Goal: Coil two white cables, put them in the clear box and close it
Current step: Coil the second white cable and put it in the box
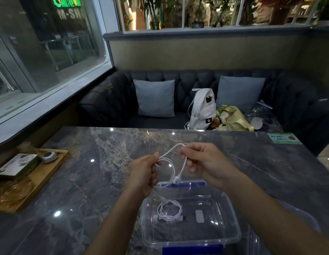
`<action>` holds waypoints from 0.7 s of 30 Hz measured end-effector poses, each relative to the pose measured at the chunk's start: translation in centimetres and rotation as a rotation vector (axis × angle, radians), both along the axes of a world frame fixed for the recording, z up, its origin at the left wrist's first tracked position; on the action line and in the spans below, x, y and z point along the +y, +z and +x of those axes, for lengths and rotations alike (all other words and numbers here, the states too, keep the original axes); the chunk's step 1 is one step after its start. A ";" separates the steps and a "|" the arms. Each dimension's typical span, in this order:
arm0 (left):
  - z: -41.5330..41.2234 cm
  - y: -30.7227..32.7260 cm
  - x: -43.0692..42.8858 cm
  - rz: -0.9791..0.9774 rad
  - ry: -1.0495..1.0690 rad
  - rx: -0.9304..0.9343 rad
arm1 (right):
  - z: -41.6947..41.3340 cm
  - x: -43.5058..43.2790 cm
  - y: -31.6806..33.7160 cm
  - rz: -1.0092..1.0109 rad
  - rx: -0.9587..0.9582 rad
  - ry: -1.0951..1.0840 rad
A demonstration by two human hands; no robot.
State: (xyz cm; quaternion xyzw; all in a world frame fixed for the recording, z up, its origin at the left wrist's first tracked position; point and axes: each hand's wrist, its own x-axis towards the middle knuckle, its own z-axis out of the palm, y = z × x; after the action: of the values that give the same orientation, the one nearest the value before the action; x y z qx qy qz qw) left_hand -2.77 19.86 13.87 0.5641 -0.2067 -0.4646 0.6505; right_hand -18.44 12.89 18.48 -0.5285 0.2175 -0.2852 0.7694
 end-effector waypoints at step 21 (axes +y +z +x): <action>-1.4 0.3 0.7 -0.018 -0.201 0.311 | 1.8 1.2 -5.5 -0.510 0.212 -0.046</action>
State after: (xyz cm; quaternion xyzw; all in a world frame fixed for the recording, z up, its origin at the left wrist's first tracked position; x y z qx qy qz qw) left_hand -4.16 20.55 14.20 0.4562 -0.1632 -0.6069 0.6300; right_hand -16.68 14.06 12.98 -0.7269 0.2302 -0.2912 0.5777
